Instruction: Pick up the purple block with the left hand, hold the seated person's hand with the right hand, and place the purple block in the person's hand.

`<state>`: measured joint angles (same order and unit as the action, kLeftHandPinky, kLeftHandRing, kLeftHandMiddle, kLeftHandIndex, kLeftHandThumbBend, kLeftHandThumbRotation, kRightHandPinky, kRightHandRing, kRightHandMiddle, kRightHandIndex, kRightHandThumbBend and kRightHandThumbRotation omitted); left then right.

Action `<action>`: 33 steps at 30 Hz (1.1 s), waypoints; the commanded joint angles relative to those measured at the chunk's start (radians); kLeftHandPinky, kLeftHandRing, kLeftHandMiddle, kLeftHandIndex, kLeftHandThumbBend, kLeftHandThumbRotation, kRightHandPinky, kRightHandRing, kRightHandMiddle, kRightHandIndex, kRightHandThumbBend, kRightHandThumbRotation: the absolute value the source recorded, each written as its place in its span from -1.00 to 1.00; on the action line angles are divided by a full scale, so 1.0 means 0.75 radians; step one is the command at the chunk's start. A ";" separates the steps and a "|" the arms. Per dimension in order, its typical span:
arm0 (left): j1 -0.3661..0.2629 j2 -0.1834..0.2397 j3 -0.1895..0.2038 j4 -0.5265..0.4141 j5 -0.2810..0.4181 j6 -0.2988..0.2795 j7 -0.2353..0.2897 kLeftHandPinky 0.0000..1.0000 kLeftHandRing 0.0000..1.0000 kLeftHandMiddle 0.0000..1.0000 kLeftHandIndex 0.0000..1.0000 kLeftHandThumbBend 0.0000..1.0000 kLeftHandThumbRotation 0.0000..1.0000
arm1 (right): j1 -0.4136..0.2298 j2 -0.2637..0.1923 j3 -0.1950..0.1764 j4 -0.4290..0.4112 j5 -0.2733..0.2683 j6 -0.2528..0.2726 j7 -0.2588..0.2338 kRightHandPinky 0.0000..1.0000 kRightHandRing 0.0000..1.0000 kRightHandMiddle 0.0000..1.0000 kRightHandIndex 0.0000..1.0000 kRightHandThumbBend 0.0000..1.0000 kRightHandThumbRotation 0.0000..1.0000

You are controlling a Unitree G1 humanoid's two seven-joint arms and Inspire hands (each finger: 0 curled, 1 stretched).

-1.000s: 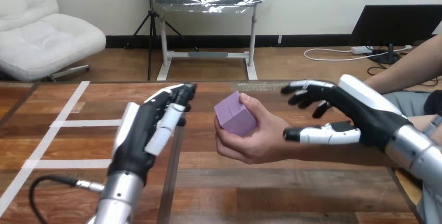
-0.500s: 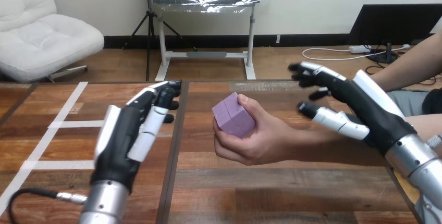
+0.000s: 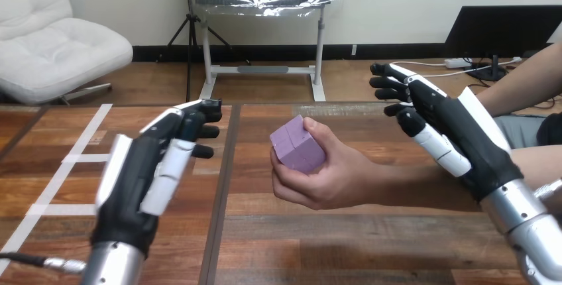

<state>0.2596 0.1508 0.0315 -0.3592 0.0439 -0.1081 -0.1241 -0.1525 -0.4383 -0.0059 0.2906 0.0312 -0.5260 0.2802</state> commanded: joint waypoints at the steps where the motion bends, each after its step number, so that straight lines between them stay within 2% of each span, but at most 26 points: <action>1: 0.022 0.015 0.026 -0.143 -0.035 -0.001 -0.011 0.22 0.42 0.48 0.42 0.23 1.00 | -0.008 0.035 -0.040 -0.122 0.072 -0.010 0.011 0.53 0.67 0.72 0.79 0.74 1.00; 3: 0.037 0.014 0.031 -0.160 -0.040 -0.008 -0.014 0.19 0.40 0.46 0.40 0.20 1.00 | 0.005 0.040 -0.041 -0.155 0.089 0.005 0.017 0.53 0.67 0.71 0.78 0.74 1.00; 6: 0.057 0.007 0.038 -0.172 -0.050 -0.068 -0.011 0.14 0.37 0.44 0.39 0.13 1.00 | 0.027 0.049 -0.040 -0.211 0.112 0.019 0.024 0.52 0.66 0.70 0.77 0.76 1.00; 16: 0.102 -0.038 0.048 -0.207 -0.072 -0.213 0.030 -0.05 0.25 0.34 0.29 -0.15 1.00 | 0.114 0.115 -0.028 -0.389 0.266 0.061 0.065 0.43 0.61 0.66 0.71 0.75 0.94; 19: 0.110 -0.046 0.048 -0.225 -0.071 -0.219 0.041 -0.09 0.22 0.33 0.27 -0.16 1.00 | 0.140 0.130 -0.022 -0.435 0.297 0.071 0.076 0.42 0.60 0.65 0.71 0.71 0.93; 20: 0.117 -0.057 0.046 -0.250 -0.072 -0.218 0.051 -0.16 0.18 0.29 0.24 -0.05 1.00 | 0.177 0.149 -0.015 -0.496 0.310 0.093 0.071 0.42 0.60 0.65 0.70 0.70 0.93; 23: 0.129 -0.082 0.040 -0.294 -0.078 -0.222 0.068 -0.18 0.19 0.31 0.24 -0.05 1.00 | 0.248 0.183 0.000 -0.605 0.327 0.124 0.060 0.42 0.58 0.64 0.69 0.72 0.92; 33: 0.138 -0.116 0.018 -0.345 -0.060 -0.208 0.101 -0.27 0.16 0.34 0.24 -0.01 1.00 | 0.346 0.249 0.022 -0.714 0.376 0.155 0.072 0.48 0.59 0.62 0.68 0.74 0.83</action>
<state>0.3910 0.0834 0.0528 -0.5522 0.0048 -0.2516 -0.0610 0.0961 -0.2855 -0.0002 -0.1765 0.2804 -0.4180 0.3338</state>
